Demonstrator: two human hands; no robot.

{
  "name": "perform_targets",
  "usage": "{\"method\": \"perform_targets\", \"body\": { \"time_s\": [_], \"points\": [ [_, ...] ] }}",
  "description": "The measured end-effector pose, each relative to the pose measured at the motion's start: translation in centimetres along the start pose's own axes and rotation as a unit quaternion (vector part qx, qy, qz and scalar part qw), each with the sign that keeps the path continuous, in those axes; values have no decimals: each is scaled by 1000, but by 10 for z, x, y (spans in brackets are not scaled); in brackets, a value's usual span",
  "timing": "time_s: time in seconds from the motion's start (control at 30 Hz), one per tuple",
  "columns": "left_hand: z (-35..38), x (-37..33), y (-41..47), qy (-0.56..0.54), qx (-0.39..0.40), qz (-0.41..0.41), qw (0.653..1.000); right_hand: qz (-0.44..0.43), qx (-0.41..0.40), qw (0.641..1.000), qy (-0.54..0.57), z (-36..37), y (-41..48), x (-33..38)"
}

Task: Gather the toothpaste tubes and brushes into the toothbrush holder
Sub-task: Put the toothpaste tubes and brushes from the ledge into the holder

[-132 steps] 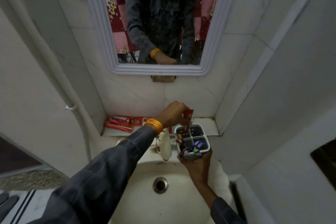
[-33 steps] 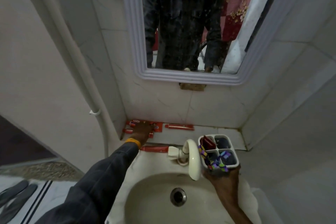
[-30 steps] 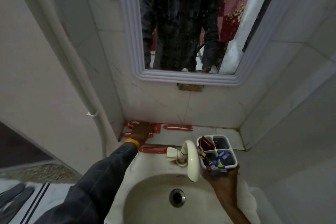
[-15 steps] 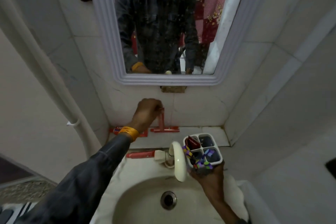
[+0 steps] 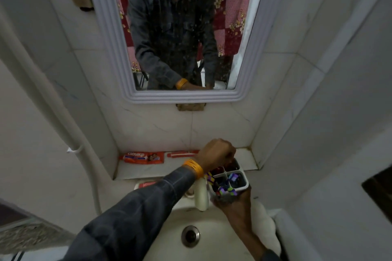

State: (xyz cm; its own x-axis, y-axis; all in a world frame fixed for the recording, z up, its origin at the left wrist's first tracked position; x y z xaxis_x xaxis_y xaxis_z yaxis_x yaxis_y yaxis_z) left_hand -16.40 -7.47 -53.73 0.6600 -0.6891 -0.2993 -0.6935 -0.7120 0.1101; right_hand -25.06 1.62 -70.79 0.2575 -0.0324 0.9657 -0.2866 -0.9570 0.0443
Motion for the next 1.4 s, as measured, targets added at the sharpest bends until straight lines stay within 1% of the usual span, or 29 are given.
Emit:
{"method": "perform_targets", "body": {
  "time_s": [0.13, 0.27, 0.33, 0.4, 0.43, 0.5, 0.53, 0.6, 0.67, 0.7, 0.77, 0.87, 0.9, 0.97, 1.0, 1.07, 1.17, 1.27, 1.33, 1.4],
  "points": [
    [30, 11, 3, 32, 65, -30, 997, -14, -5, 1000, -4, -1, -1, 11],
    [43, 19, 10, 10, 100, -38, 994, 16, -12, 999, 37, 0, -7, 0],
    [43, 21, 9, -35, 106, -39, 993, 24, -7, 999, 34, 1, -8, 4],
    [32, 32, 4, -115, 84, -48, 989, 37, -9, 999, 37, 0, -8, -3],
    [25, 43, 0, -152, 64, -58, 985, 50, 3, 998, 35, 0, -10, -6],
    [10, 81, -13, -193, 7, -110, 975, 63, 23, 998, -2, 2, -13, -9],
    [4, 110, -25, -190, -25, -154, 969, 54, 18, 998, -4, 1, -13, -10],
    [2, 174, -64, -142, -70, -261, 952, 48, -3, 999, -3, -4, -6, -16],
    [14, 233, -110, -79, -60, -335, 937, 56, 9, 998, 31, 4, -3, -26],
    [25, 256, -128, -55, -40, -357, 931, 45, 16, 997, 59, 7, -2, -27],
    [45, 282, -152, -31, -1, -386, 922, 58, 27, 993, 102, 12, -4, -21],
    [61, 279, -158, 9, 35, -382, 923, 44, 18, 985, 164, 17, -11, 1],
    [64, 277, -155, 23, 36, -374, 926, 43, 28, 984, 173, 19, -10, 2],
    [66, 275, -150, 36, 44, -366, 929, 43, 21, 989, 143, 21, -3, -14],
    [66, 277, -148, 31, 46, -365, 929, 38, 34, 987, 154, 19, 0, -23],
    [65, 279, -144, 20, 59, -364, 929, 36, 55, 984, 164, 19, -1, -20],
    [65, 277, -142, 44, 86, -338, 936, 35, 81, 980, 181, 20, -6, -17],
    [60, 272, -141, 82, 108, -326, 936, 39, 47, 984, 169, 14, -4, -22],
    [52, 260, -138, 102, 118, -302, 941, 42, 30, 985, 165, 12, -1, -26],
    [34, 244, -131, 110, 114, -271, 949, 67, 16, 985, 159, 10, -2, -26]
  ]
}}
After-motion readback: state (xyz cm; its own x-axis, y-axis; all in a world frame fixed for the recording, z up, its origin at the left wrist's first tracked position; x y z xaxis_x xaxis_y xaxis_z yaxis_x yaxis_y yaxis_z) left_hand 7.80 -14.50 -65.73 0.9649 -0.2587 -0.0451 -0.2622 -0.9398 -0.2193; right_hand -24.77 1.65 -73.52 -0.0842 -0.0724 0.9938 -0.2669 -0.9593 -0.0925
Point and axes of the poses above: each hand's wrist, its own y-axis towards the middle knuckle, its own z-axis out of the palm, x = y × z, the point moved 10 cm from there along y, towards the middle knuckle, and after that the axes turned 2 degrees about -y, right-handed, at the moved point
